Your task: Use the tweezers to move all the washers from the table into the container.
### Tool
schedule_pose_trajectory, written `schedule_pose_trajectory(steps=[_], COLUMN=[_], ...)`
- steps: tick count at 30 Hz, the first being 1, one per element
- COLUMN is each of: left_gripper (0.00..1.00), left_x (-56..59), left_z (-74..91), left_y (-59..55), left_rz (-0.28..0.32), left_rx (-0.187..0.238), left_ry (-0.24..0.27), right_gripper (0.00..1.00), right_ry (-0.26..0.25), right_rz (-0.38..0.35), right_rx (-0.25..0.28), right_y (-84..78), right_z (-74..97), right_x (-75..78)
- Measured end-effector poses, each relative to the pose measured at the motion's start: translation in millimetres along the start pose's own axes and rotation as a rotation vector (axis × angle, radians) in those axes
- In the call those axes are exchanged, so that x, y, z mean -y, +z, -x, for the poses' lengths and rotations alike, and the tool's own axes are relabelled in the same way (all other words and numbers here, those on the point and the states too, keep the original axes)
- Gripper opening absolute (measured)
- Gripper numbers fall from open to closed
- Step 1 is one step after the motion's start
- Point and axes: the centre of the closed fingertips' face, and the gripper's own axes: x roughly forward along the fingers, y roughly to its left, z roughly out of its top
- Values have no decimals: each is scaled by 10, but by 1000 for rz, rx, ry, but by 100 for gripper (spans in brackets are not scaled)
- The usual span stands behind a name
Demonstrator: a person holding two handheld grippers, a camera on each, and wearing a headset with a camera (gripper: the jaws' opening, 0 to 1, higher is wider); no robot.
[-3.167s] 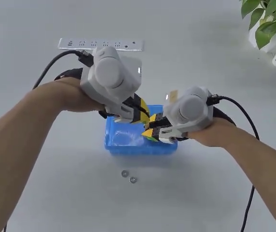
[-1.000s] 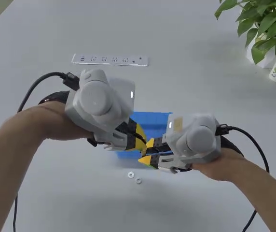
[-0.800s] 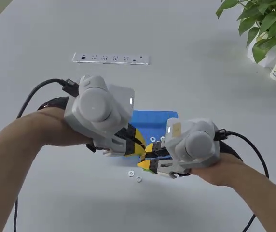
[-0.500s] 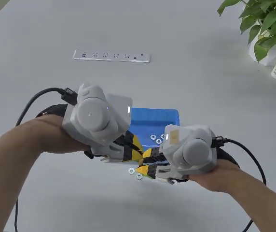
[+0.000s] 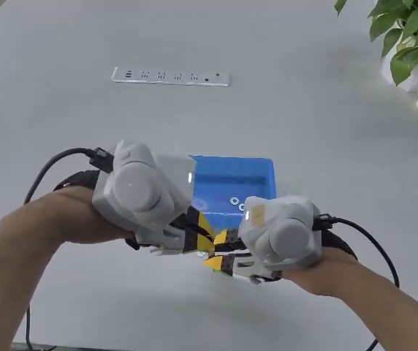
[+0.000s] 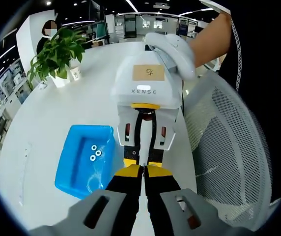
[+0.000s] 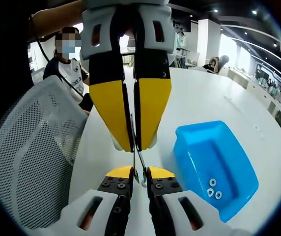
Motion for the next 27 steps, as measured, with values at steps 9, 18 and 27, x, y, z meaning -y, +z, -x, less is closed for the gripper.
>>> schedule_pose_trajectory(steps=[9,18,27], left_gripper=[6,6,6], left_x=[26,13,6], left_z=[-39,-50,-81], left_y=[-34,-29,-18], left_rz=[6,2,3], left_rx=[1,-4,-2], left_ry=[-10,-10,-16], right_gripper=[13,13,13], right_ry=[5,1,4], right_rz=[-6,-6,-22], right_rx=[-4,0,2], right_y=[-39,-44,-65], right_z=[-28,-39,-50], right_x=[-13,11,16])
